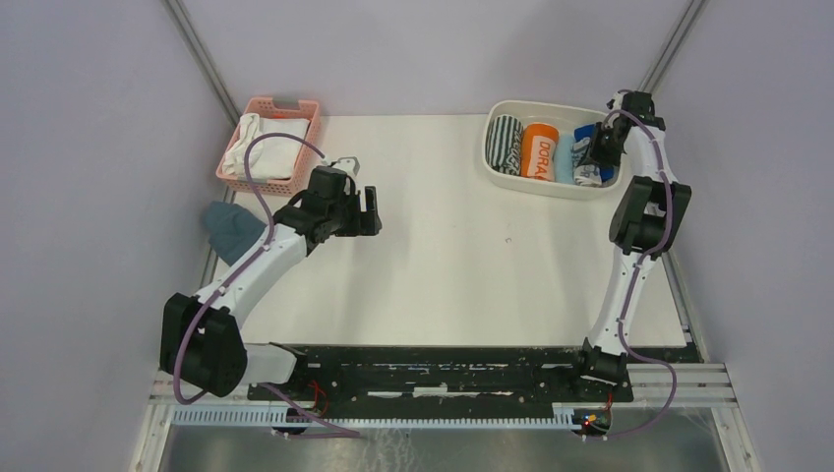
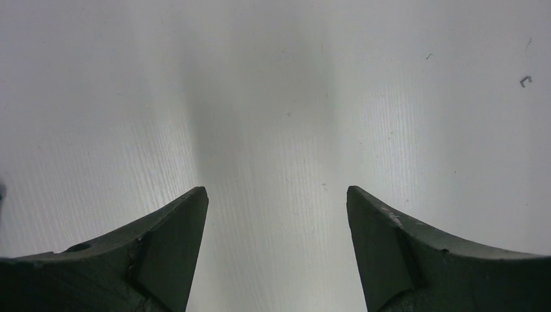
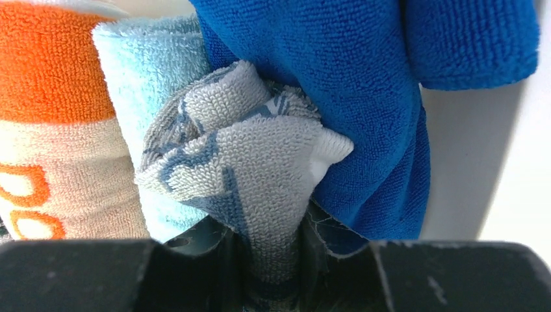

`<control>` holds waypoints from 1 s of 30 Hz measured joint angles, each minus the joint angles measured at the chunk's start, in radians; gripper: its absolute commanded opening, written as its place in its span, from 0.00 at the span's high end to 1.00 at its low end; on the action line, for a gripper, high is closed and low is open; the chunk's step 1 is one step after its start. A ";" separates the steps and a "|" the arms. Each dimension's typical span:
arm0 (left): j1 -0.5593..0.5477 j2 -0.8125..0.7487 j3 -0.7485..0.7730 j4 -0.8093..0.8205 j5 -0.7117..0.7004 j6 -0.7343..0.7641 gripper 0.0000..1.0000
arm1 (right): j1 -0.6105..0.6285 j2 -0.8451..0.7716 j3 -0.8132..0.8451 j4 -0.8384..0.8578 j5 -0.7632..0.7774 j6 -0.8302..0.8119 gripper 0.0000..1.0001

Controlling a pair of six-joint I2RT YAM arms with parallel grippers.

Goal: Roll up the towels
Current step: Place the towel in the bin.

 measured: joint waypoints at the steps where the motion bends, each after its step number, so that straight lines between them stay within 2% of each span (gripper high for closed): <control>1: 0.000 0.002 0.000 0.000 0.000 0.000 0.15 | 0.004 0.002 0.000 0.001 0.010 -0.001 0.72; 4: 0.003 0.004 0.000 0.000 0.000 0.000 0.16 | 0.010 0.001 0.000 0.001 0.026 -0.001 0.57; 8: 0.006 0.004 0.000 0.000 0.001 0.000 0.16 | 0.011 -0.027 -0.041 0.025 0.024 0.004 0.45; 21: 0.011 -0.009 0.000 0.000 0.002 0.000 0.15 | 0.009 -0.174 -0.143 0.039 0.022 0.020 0.23; 26: 0.015 -0.044 0.000 0.000 0.002 0.000 0.13 | 0.004 -0.285 -0.211 0.033 0.018 0.021 0.14; 29: 0.016 -0.082 -0.002 0.001 -0.001 0.000 0.11 | 0.003 -0.403 -0.304 0.041 0.018 0.032 0.01; 30: 0.017 -0.102 -0.005 0.001 -0.005 0.000 0.09 | 0.003 -0.459 -0.357 0.055 0.016 0.045 0.00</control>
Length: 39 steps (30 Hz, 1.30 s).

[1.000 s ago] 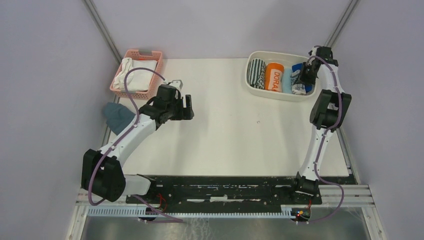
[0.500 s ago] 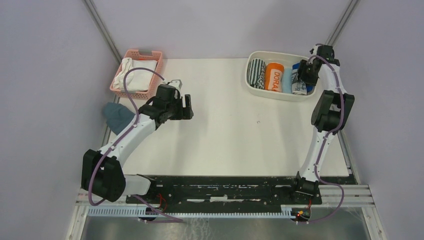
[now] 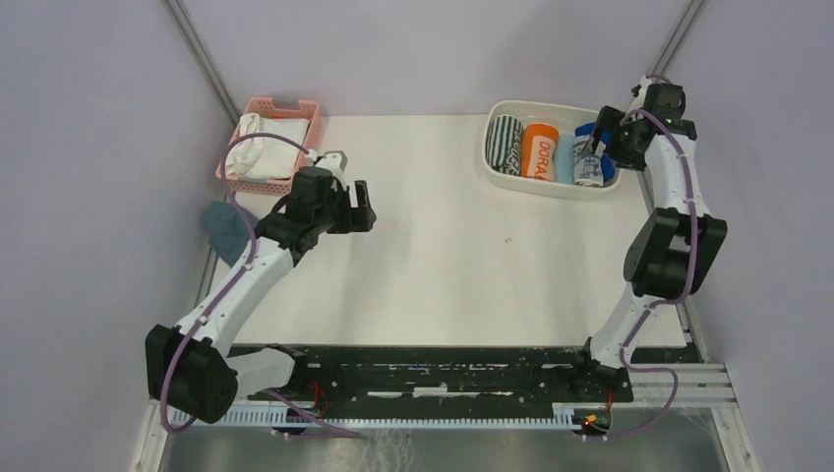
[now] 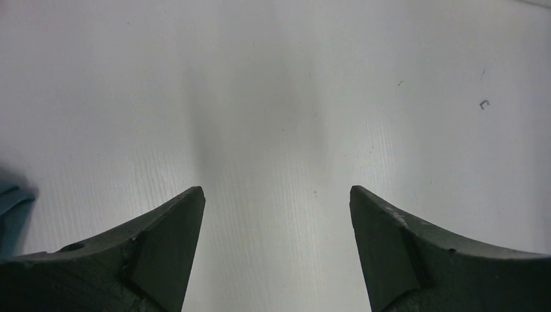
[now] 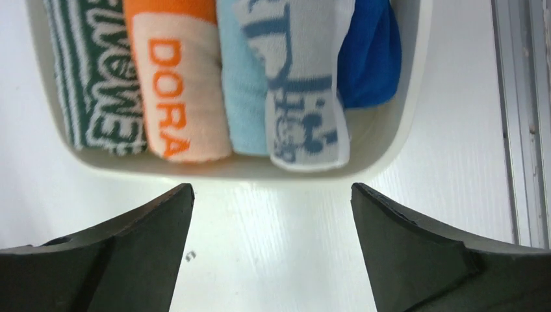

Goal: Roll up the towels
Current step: Place the towel in the bin, then reset both arms

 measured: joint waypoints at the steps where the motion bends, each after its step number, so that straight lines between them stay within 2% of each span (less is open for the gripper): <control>1: 0.000 -0.019 -0.004 0.002 -0.004 0.000 0.07 | -0.001 -0.043 -0.039 0.007 -0.002 0.010 0.00; 7: 0.002 -0.222 -0.046 0.052 -0.060 0.000 0.00 | -0.001 -0.443 -0.428 0.158 -0.054 0.144 0.00; 14: 0.002 -0.463 -0.144 0.129 -0.169 -0.001 0.01 | 0.003 -0.842 -0.795 0.351 -0.087 0.268 0.00; 18: 0.002 -0.578 -0.213 0.164 -0.244 0.000 0.01 | 0.019 -0.864 -0.876 0.413 -0.132 0.301 0.00; 22: 0.002 -0.619 -0.247 0.180 -0.281 0.000 0.01 | 0.026 -0.850 -0.906 0.420 -0.173 0.317 0.00; 39: 0.002 -0.548 -0.274 0.203 -0.253 -0.001 0.01 | 0.027 -0.821 -0.906 0.471 -0.240 0.333 0.00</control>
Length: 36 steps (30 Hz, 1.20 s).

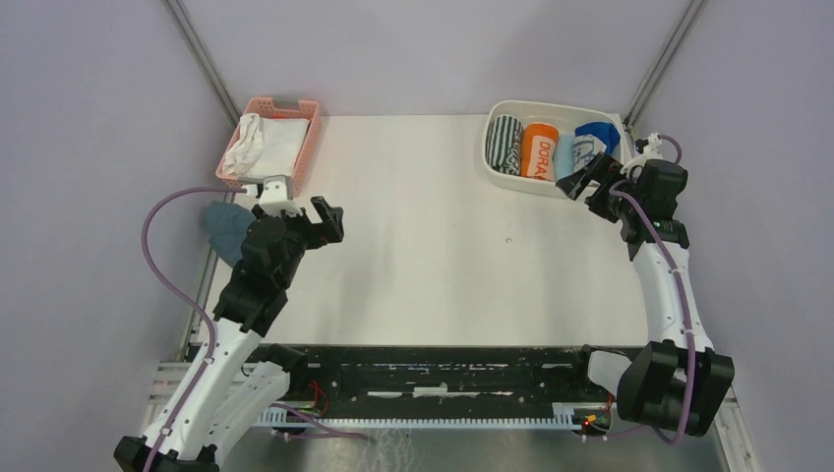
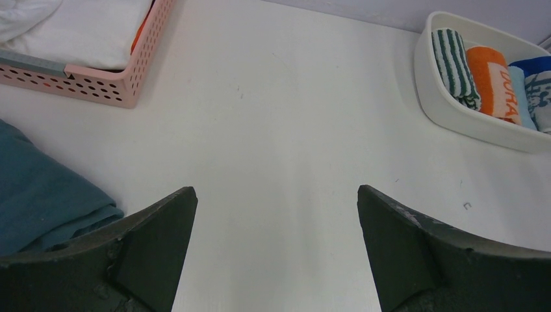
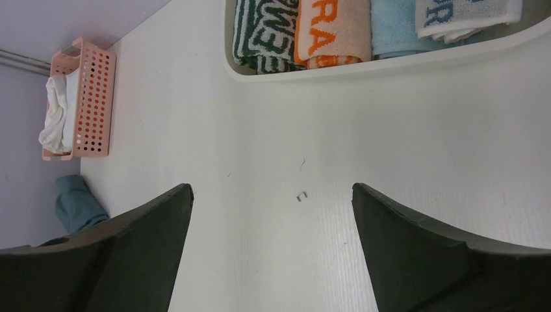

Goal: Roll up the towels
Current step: Reset both arms

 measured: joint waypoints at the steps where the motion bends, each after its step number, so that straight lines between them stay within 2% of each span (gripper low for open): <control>1: 0.000 0.002 0.000 0.000 0.004 0.000 0.01 | 0.000 0.001 0.000 0.000 0.000 -0.002 0.00; 11: 0.000 0.052 0.000 -0.001 0.045 0.000 0.01 | 0.000 0.002 0.000 0.000 -0.002 -0.010 0.00; 36: 0.000 0.039 0.000 -0.009 0.051 0.000 0.01 | 0.000 0.003 0.000 0.045 -0.047 -0.034 0.00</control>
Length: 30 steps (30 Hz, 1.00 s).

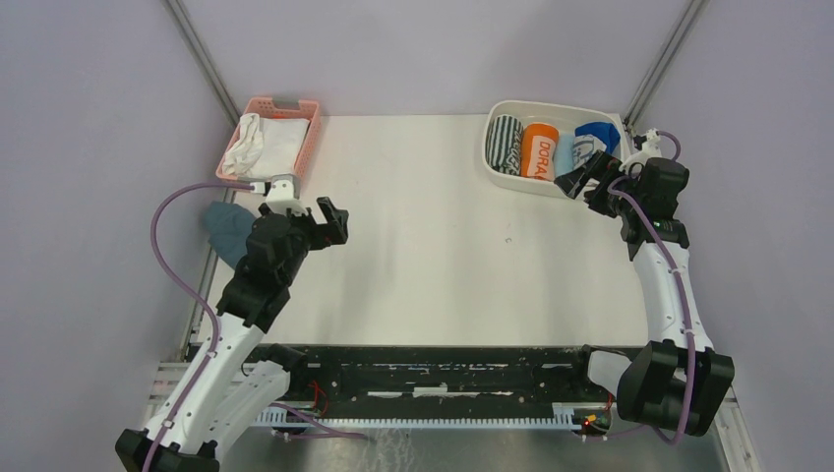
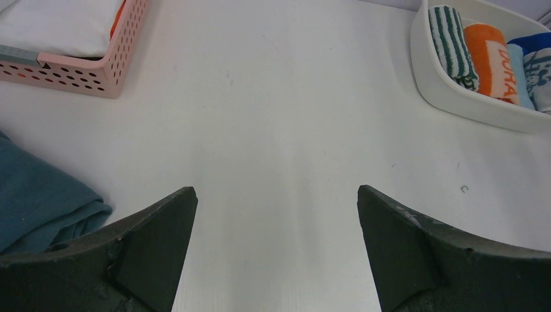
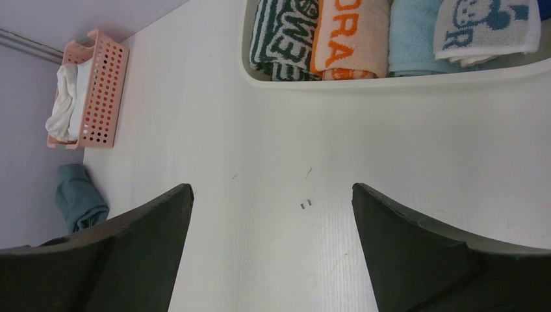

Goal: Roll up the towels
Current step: Reset both arms

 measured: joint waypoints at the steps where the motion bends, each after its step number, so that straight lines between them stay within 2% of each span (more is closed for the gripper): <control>1: 0.000 -0.003 0.000 0.000 0.000 0.000 0.01 | 0.000 0.000 0.000 0.000 0.000 -0.001 0.00; 30: 0.000 -0.010 0.000 0.000 0.000 0.000 0.01 | 0.052 0.028 0.000 0.023 0.014 -0.034 0.00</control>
